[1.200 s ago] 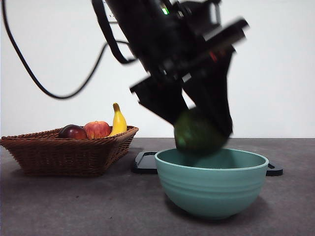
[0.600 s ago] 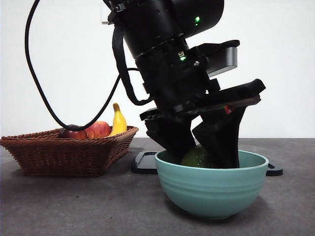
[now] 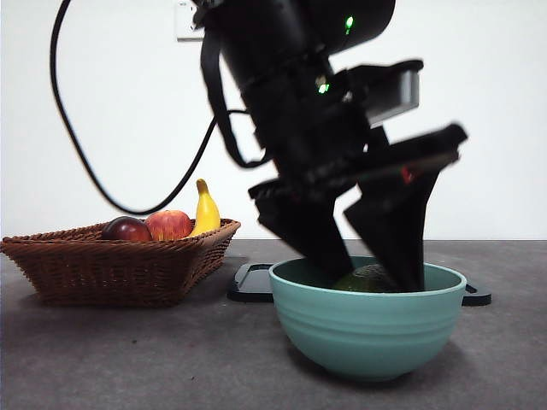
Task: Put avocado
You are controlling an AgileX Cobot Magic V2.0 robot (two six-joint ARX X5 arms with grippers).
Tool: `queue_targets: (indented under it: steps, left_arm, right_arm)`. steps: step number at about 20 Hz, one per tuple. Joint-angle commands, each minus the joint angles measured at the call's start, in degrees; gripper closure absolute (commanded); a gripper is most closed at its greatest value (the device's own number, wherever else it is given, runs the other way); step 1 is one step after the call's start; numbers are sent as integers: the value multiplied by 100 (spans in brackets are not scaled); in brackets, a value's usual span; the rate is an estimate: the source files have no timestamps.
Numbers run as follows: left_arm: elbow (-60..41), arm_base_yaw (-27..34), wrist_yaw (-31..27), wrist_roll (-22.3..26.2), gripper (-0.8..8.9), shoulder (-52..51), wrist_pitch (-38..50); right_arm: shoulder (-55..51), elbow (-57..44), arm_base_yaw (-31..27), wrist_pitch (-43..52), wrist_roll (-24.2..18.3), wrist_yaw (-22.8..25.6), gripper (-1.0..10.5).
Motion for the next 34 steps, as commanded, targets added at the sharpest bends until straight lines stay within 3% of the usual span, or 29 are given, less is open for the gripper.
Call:
queue_targets:
  steps: [1, 5, 10, 16, 20, 26, 34]
  left_arm:
    - [413, -63, -2, 37, 502, -66, -122]
    - [713, 118, -2, 2, 502, -586, -234]
    - [713, 922, 11, -129, 503, -1648, -605]
    - [555, 2260, 903, -118, 506, -2822, -1128]
    - [-542, 2872, 1381, -105, 506, -3687, -1156]
    - [-1864, 2964, 2573, -42, 506, -4940, -1628]
    - [-1864, 2938, 2590, 39, 506, -5294, -1862]
  right_arm:
    - [22, 107, 28, 55, -26, 2, 555]
    - [22, 107, 28, 52, -26, 17, 555]
    - [24, 107, 28, 55, -26, 151, 555]
    - [24, 107, 28, 57, -26, 153, 555]
    - [28, 107, 28, 74, -26, 190, 555]
    - [225, 107, 28, 146, 33, 186, 555]
    - [981, 107, 35, 149, 46, 385, 597]
